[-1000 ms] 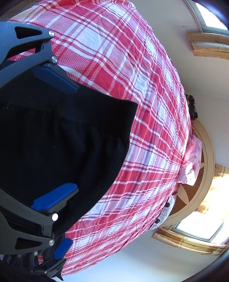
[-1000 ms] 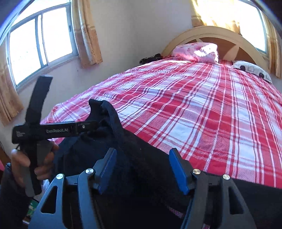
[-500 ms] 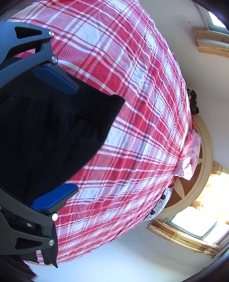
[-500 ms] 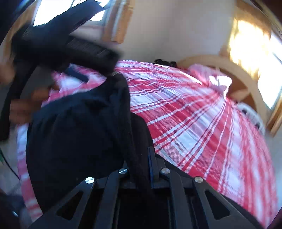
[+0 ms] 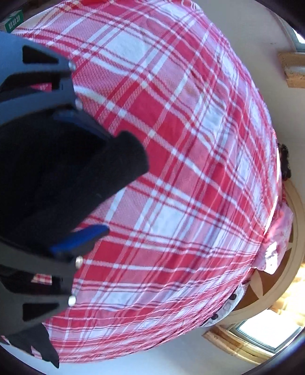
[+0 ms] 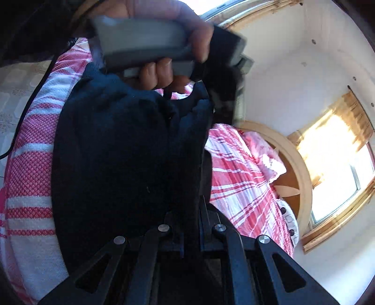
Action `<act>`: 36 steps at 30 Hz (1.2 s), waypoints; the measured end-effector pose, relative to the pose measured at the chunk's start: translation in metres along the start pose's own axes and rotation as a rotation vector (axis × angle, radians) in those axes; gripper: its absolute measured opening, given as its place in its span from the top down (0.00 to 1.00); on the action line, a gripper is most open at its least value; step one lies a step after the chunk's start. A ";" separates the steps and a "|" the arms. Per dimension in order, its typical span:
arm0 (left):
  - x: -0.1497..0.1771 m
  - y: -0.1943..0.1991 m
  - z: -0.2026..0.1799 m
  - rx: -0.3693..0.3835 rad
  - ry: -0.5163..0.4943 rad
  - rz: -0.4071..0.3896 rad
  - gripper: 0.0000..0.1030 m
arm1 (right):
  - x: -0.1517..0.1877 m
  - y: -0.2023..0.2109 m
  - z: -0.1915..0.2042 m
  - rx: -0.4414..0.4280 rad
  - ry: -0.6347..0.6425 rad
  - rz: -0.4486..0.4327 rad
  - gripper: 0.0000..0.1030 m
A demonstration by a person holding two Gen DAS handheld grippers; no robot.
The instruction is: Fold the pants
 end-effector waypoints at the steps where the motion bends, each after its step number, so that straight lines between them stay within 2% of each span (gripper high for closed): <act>1: 0.001 0.003 0.003 0.016 0.003 -0.020 0.52 | 0.000 0.001 -0.003 0.006 -0.015 0.001 0.92; 2: 0.004 0.007 0.007 0.073 0.013 -0.033 0.72 | 0.001 0.001 -0.008 0.011 -0.040 0.003 0.92; 3: 0.007 0.009 0.011 0.136 0.039 -0.032 0.81 | 0.002 0.001 -0.014 0.015 -0.070 0.004 0.92; 4: 0.008 0.011 0.014 0.161 0.056 -0.036 0.84 | 0.003 0.002 -0.021 0.017 -0.103 0.005 0.92; 5: 0.011 0.019 0.018 0.192 0.081 -0.062 0.85 | 0.004 0.002 -0.026 0.021 -0.130 0.006 0.92; 7: 0.016 0.041 0.022 0.204 0.084 -0.141 0.86 | 0.006 0.004 -0.040 0.027 -0.196 0.013 0.92; 12: 0.043 0.090 0.020 0.189 -0.007 -0.274 0.86 | 0.014 0.018 -0.073 -0.011 -0.407 0.029 0.92; 14: 0.058 0.102 0.023 0.167 -0.036 -0.313 0.86 | 0.018 0.026 -0.078 -0.038 -0.472 0.024 0.92; 15: 0.069 0.108 0.025 0.133 -0.069 -0.335 0.85 | 0.019 0.030 -0.077 -0.052 -0.492 0.022 0.92; 18: 0.089 0.106 0.036 0.069 -0.101 -0.368 0.83 | 0.024 0.036 -0.065 -0.070 -0.501 0.024 0.92; 21: 0.107 0.092 0.049 0.003 -0.126 -0.360 0.77 | 0.027 0.038 -0.041 -0.075 -0.480 0.041 0.92; 23: 0.116 0.078 0.055 -0.042 -0.139 -0.320 0.73 | 0.031 0.036 -0.026 -0.082 -0.468 0.061 0.92; 25: 0.122 0.065 0.064 -0.076 -0.125 -0.291 0.52 | 0.032 0.037 -0.011 -0.060 -0.445 0.081 0.92; 27: 0.125 0.063 0.069 -0.092 -0.118 -0.314 0.46 | 0.038 0.040 -0.006 -0.038 -0.429 0.110 0.90; 29: 0.124 0.067 0.069 -0.126 -0.141 -0.316 0.36 | 0.040 0.038 0.004 -0.033 -0.405 0.158 0.86; 31: 0.122 0.072 0.076 -0.152 -0.144 -0.336 0.21 | 0.039 0.041 0.012 0.003 -0.389 0.164 0.83; 35: 0.121 0.082 0.096 -0.161 -0.115 -0.352 0.18 | 0.039 0.052 0.015 0.006 -0.388 0.165 0.77; 36: 0.121 0.083 0.099 -0.167 -0.109 -0.357 0.18 | 0.041 0.055 0.013 -0.005 -0.407 0.162 0.72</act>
Point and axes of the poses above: each gripper's, at about its wrist camera, not at the fingertips, and y roughly against the way its jaws point, z to its left, x to its underside, the point moved 4 cm from there along -y, roughly the way its jaws point, and after that the axes turned 5 degrees about y, right-handed, at the moved point
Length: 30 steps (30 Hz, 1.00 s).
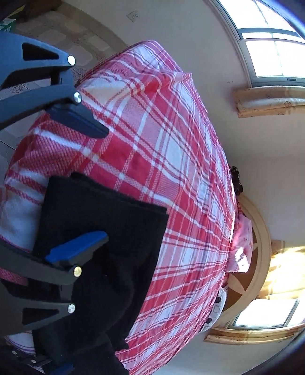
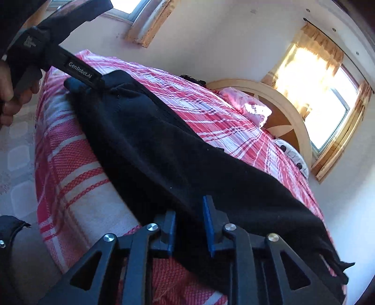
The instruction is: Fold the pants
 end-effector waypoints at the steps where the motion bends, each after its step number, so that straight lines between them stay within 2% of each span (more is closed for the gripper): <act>1: -0.003 0.001 0.007 -0.024 0.011 -0.009 0.18 | 0.002 0.003 -0.005 -0.019 -0.031 0.001 0.64; 3: -0.007 0.003 0.017 -0.076 0.026 -0.025 0.18 | 0.004 0.006 -0.012 -0.055 -0.086 -0.005 0.50; 4: -0.010 0.005 0.020 -0.094 0.032 -0.034 0.19 | 0.005 0.009 -0.019 -0.085 -0.129 -0.015 0.49; 7: -0.019 0.019 0.023 -0.097 0.050 -0.084 0.19 | 0.008 0.029 -0.050 -0.167 -0.317 -0.081 0.49; 10: -0.024 0.032 0.005 -0.038 0.009 -0.134 0.19 | 0.019 0.033 -0.094 -0.202 -0.531 -0.102 0.49; 13: -0.019 0.023 -0.015 -0.027 -0.041 -0.116 0.19 | 0.051 0.012 -0.146 -0.306 -0.857 -0.035 0.51; 15: -0.014 0.007 -0.023 -0.015 -0.035 -0.072 0.19 | 0.084 0.002 -0.168 -0.353 -1.066 -0.013 0.61; 16: -0.010 -0.001 -0.025 -0.019 -0.028 -0.045 0.19 | 0.100 -0.004 -0.176 -0.375 -1.140 -0.003 0.61; 18: -0.003 -0.020 -0.026 -0.032 -0.009 0.013 0.19 | 0.115 -0.010 -0.182 -0.378 -1.200 0.007 0.61; 19: -0.002 -0.022 -0.025 -0.017 0.013 0.009 0.18 | 0.123 -0.012 -0.186 -0.364 -1.237 0.017 0.61; 21: -0.001 -0.023 -0.022 -0.006 0.043 0.016 0.16 | 0.140 -0.013 -0.194 -0.375 -1.352 -0.038 0.61; 24: -0.002 -0.023 -0.021 -0.003 0.056 0.028 0.12 | 0.146 -0.016 -0.204 -0.372 -1.422 -0.108 0.61; 28: -0.005 -0.022 -0.021 -0.002 0.061 0.037 0.13 | 0.147 -0.026 -0.217 -0.386 -1.489 -0.173 0.61; 30: -0.008 -0.017 -0.019 -0.013 0.066 0.035 0.16 | 0.152 -0.029 -0.226 -0.380 -1.551 -0.225 0.63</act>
Point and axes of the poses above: each gripper's, at about its wrist camera, not at the fingertips, and y roughly against the way its jaws point, z to its left, x to its underside, the point moved 4 cm from there along -y, roughly the way its jaws point, and after that the axes turned 5 degrees about y, right-handed, at the moved point
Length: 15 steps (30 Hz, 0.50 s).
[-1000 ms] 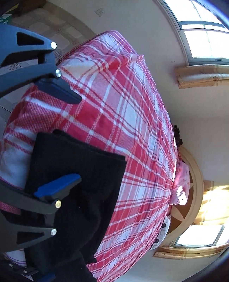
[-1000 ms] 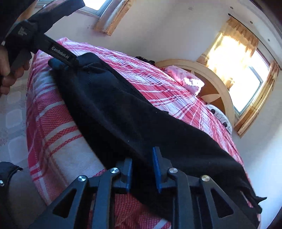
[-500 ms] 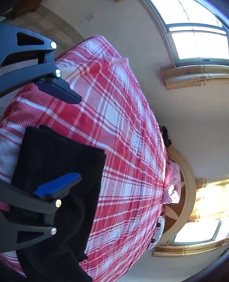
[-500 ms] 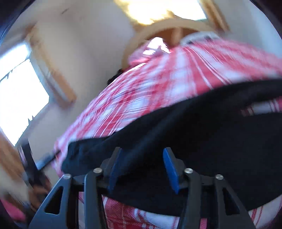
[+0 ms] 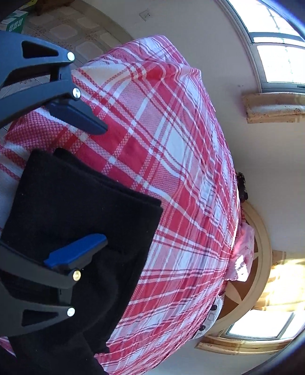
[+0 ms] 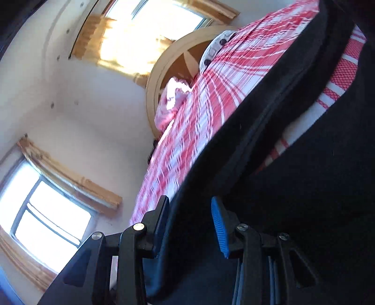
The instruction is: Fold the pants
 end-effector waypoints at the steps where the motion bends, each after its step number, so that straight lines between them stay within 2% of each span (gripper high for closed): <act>1: -0.004 0.007 0.003 -0.010 0.006 -0.025 0.16 | -0.004 0.000 -0.002 0.002 -0.011 -0.021 0.68; 3: -0.012 0.019 0.009 -0.038 0.014 -0.081 0.16 | -0.012 0.006 -0.007 0.021 -0.012 -0.049 0.69; 5: -0.024 0.032 0.014 -0.051 0.035 -0.134 0.17 | -0.017 0.007 -0.012 0.036 -0.020 -0.044 0.73; 7: -0.035 0.048 0.015 -0.031 0.057 -0.193 0.17 | -0.019 0.008 -0.013 0.087 -0.014 -0.045 0.78; 9: -0.042 0.058 0.006 0.020 0.040 -0.228 0.17 | -0.023 0.023 -0.017 0.128 -0.033 -0.093 0.78; 11: -0.041 0.052 -0.005 0.042 0.008 -0.208 0.17 | -0.028 0.034 -0.019 0.186 -0.048 -0.136 0.76; 15: -0.018 0.011 -0.032 0.099 -0.047 -0.046 0.17 | -0.033 0.050 -0.031 0.292 -0.052 -0.151 0.75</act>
Point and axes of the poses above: each gripper's, at about its wrist camera, not at the fingertips, and y roughly against the way its jaws point, z to its left, x to its underside, the point moved 4 cm from there along -y, roughly the way its jaws point, and after that the axes turned 5 degrees about y, right-handed, at the moved point
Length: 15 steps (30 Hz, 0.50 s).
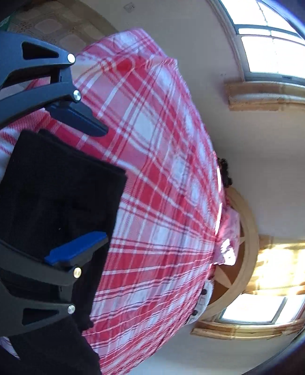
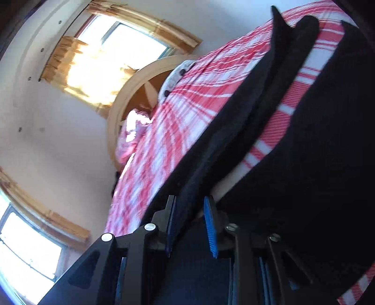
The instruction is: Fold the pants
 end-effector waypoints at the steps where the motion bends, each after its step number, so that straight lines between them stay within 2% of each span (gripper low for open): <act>1: 0.009 -0.014 -0.005 0.008 -0.003 0.058 0.17 | 0.000 0.000 -0.002 -0.010 -0.007 0.003 0.75; 3: 0.023 -0.027 -0.010 -0.017 -0.023 0.097 0.15 | -0.001 -0.001 -0.005 -0.011 -0.007 0.007 0.75; 4: 0.026 -0.026 -0.013 -0.049 -0.055 0.071 0.11 | -0.002 -0.004 -0.004 -0.005 0.007 0.014 0.75; 6: 0.028 -0.024 -0.017 -0.066 -0.081 0.059 0.10 | 0.000 -0.009 0.004 0.003 0.041 0.030 0.70; 7: 0.029 -0.024 -0.017 -0.064 -0.075 0.059 0.08 | 0.000 -0.012 0.009 0.002 0.062 0.031 0.66; 10: 0.029 -0.027 -0.008 -0.062 -0.037 0.067 0.00 | 0.004 -0.028 0.025 0.005 0.147 0.053 0.66; 11: 0.029 -0.029 -0.003 -0.045 -0.002 0.076 0.00 | 0.004 -0.033 0.029 0.008 0.180 0.058 0.69; 12: 0.029 -0.029 0.000 -0.030 0.019 0.080 0.00 | 0.004 -0.034 0.030 -0.004 0.198 0.063 0.92; 15: 0.030 -0.028 -0.001 -0.032 0.002 0.075 0.00 | 0.001 -0.025 0.027 -0.084 0.156 0.066 0.92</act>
Point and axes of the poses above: each gripper's, at about its wrist camera, not at the fingertips, and y roughly against the way its jaws point, z to its left, x to its underside, the point moved 4 cm from there along -y, roughly the way its jaws point, and after that the axes turned 5 degrees about y, right-handed, at the moved point
